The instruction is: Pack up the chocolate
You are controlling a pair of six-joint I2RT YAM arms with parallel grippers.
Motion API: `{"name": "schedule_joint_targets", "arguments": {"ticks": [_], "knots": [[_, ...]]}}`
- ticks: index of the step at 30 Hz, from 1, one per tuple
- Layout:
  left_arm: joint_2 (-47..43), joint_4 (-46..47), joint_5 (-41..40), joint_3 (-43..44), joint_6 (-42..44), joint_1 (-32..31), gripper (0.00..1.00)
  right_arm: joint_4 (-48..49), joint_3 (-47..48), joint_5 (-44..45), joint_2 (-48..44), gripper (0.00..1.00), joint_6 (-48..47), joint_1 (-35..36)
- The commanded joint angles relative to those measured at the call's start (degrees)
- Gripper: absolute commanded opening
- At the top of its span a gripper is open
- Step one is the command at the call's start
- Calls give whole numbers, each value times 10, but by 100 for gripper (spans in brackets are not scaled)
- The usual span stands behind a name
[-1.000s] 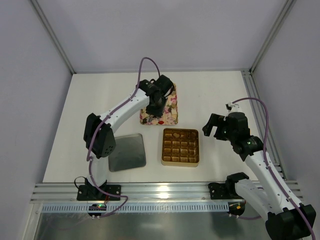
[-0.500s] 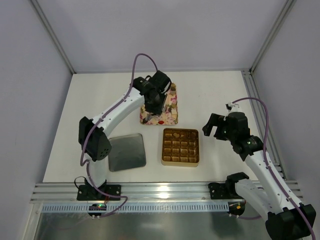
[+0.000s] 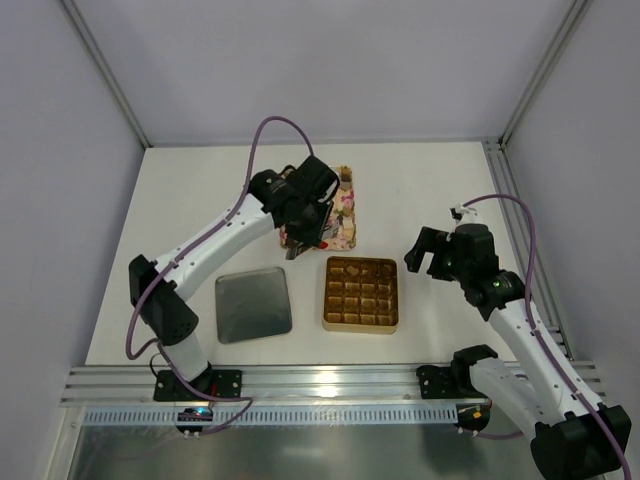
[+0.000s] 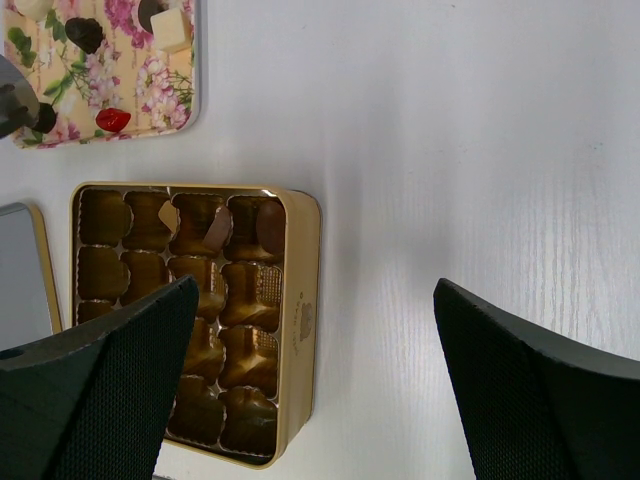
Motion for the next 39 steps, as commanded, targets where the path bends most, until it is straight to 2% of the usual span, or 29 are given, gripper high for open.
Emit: {"name": "schedule_joint_targets", "arguments": {"ticks": [1,9,19,24,32,39], "knots": [[-35,6,4,-21,-19,-24,25,19,6,-2,-2,100,3,2],[-58,22,-1,-71,-48,-68,26,13,-1,-3,-13,100,6,2],[-65,42,2,-112,-66,-89,30,14,-8,-3,-18,100,7,2],[-62,41,-1,-113,-66,-89,32,16,-9,-5,-15,100,7,3],[-60,37,-4,-108,-62,-89,41,19,-10,-4,-14,100,7,2],[-64,29,-8,-92,-58,-89,40,22,-10,-5,-9,100,7,2]]}}
